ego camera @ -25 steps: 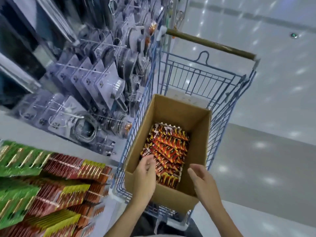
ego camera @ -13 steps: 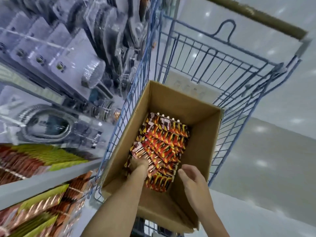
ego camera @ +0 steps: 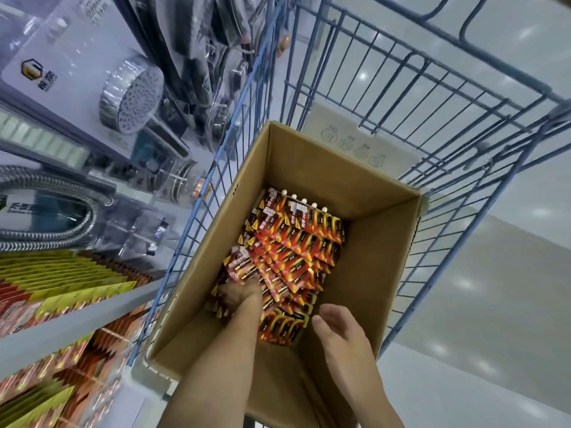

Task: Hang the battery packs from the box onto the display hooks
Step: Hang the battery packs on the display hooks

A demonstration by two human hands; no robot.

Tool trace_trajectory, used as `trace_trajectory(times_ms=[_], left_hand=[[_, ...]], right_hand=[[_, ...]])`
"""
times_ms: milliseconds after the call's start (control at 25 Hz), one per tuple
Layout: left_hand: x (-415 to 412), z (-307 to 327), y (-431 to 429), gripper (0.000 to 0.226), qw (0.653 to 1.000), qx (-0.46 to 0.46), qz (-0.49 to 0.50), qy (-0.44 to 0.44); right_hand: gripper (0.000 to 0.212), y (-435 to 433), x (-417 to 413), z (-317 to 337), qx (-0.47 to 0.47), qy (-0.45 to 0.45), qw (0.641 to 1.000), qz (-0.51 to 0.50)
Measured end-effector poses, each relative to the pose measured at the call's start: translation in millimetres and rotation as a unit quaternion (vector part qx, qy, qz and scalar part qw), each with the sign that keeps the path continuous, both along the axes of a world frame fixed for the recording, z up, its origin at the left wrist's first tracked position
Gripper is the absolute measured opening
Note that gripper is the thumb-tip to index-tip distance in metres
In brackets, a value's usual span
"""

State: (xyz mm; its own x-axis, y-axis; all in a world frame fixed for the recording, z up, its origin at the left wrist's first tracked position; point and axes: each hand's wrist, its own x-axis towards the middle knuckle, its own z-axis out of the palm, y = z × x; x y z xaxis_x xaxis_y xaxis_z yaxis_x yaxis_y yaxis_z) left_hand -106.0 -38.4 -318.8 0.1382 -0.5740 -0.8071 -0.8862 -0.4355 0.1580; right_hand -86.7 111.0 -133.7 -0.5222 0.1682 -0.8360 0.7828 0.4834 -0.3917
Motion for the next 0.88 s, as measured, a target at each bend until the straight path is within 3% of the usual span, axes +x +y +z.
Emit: trace_trajectory(times_ms=[160, 240, 440, 520, 680, 800, 880], left_hand=[[-4.5, 12.5, -0.2, 0.022, 0.999, -0.029, 0.004, 0.040], [-7.1, 30.7, -2.0, 0.006, 0.997, -0.049, -0.002, 0.058], [10.4, 102.3, -8.3, 0.014, 0.990, 0.012, 0.060, 0.123], [25.2, 135.1, -9.8, 0.018, 0.981, 0.064, 0.079, 0.166], [47.0, 194.3, -19.8, 0.019, 0.969, 0.125, 0.019, 0.210], [51.0, 214.7, -39.8, 0.021, 0.963, 0.142, -0.004, 0.228], [53.5, 216.3, -53.9, 0.025, 0.959, 0.151, -0.005, 0.241]], right_hand=[[0.027, -3.2, -3.5, -5.6, -0.006, -0.009, 1.000, 0.007], [0.029, -4.6, -8.2, -4.7, -0.013, -0.009, 1.000, 0.004], [0.043, -16.5, -43.1, -50.3, -0.033, -0.041, 0.993, -0.104], [0.059, -25.8, -60.8, -93.2, -0.026, -0.063, 0.988, -0.135], [0.101, -33.2, -83.8, -204.9, 0.012, -0.100, 0.984, -0.147], [0.115, -45.9, -97.3, -201.1, 0.015, -0.119, 0.976, -0.183], [0.111, -46.9, -99.6, -200.7, 0.012, -0.113, 0.973, -0.202]])
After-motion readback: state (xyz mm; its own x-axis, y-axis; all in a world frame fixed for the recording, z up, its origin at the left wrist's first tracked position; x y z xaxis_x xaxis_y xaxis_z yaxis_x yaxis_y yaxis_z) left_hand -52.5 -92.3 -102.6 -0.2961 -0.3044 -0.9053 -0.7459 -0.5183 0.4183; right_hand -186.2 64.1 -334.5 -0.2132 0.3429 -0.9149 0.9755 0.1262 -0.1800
